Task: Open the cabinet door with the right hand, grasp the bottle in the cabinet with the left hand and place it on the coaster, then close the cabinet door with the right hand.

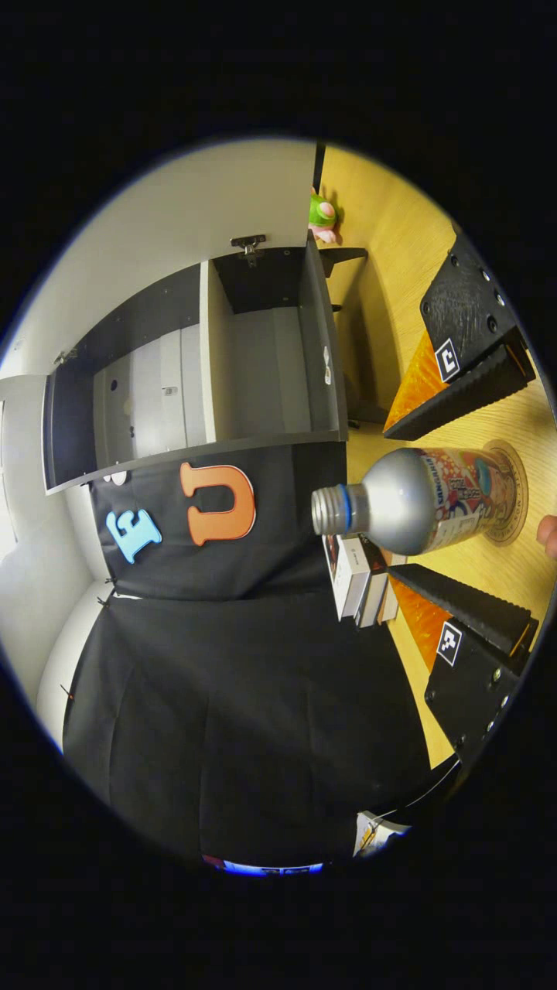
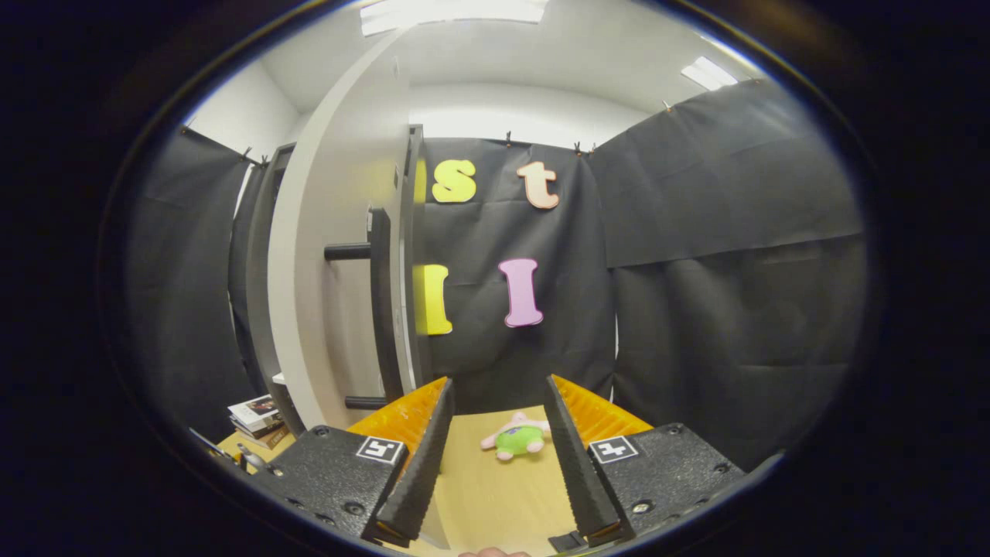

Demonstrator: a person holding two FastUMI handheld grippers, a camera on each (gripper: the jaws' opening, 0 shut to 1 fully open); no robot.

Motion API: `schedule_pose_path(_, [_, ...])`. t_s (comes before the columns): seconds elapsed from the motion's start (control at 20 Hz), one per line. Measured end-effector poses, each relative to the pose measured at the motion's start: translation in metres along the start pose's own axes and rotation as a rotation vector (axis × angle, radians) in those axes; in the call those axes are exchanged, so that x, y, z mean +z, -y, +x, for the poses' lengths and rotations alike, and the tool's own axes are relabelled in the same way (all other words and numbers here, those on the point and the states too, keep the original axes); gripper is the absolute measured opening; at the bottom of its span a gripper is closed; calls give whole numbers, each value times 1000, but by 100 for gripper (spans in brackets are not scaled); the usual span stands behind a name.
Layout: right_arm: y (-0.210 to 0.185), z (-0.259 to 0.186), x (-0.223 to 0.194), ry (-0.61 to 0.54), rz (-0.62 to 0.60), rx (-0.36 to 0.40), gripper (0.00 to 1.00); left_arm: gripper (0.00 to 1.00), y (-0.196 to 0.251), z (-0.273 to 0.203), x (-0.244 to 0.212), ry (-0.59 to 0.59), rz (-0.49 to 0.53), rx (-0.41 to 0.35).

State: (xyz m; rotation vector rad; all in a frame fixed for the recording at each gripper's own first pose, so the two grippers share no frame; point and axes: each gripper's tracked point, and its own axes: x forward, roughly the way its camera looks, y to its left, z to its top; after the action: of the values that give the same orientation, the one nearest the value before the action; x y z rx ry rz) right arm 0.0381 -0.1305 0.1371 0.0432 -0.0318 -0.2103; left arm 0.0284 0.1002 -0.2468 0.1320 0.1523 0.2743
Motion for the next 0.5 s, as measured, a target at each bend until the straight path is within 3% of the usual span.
schedule_pose_path(0.15, [0,0,-1,4,17,10,73,96,-5,-1,24,20,-4,-6])
schedule_pose_path(0.5, [-1,2,2,37,-23,32,73,96,14,-21,78,-4,-30,-121])
